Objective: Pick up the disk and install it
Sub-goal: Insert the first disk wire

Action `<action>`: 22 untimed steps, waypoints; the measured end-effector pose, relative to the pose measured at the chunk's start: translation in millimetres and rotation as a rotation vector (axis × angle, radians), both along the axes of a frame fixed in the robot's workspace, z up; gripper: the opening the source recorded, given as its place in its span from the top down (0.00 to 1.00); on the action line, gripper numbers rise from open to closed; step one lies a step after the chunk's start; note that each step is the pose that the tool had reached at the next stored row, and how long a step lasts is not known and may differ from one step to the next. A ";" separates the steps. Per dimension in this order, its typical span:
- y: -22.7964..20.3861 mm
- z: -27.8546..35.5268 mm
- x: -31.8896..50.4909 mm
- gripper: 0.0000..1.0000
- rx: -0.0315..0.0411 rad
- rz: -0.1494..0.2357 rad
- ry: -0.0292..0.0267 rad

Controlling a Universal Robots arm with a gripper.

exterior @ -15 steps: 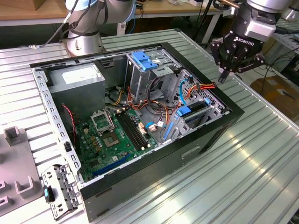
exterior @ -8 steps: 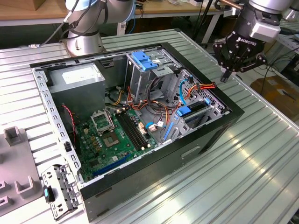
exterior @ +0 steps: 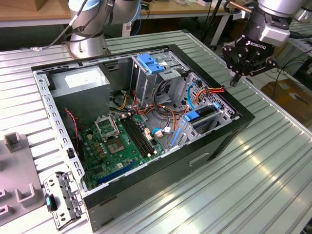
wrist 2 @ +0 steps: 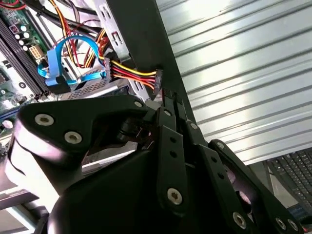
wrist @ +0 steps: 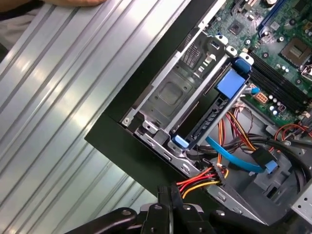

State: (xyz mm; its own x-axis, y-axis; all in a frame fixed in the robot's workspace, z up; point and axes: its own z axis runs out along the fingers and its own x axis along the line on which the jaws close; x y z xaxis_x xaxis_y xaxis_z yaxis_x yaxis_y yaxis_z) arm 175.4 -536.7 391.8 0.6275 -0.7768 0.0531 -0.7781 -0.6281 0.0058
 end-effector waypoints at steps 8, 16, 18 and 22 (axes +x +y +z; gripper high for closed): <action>1.4 -8.7 -0.2 0.69 0.0008 0.178 -0.0001; 1.5 -17.3 -5.4 0.69 0.0072 0.226 -0.0007; 1.6 -18.3 -5.4 0.69 0.0071 0.247 -0.0007; 1.5 -20.3 -5.4 0.69 0.0072 0.303 -0.0005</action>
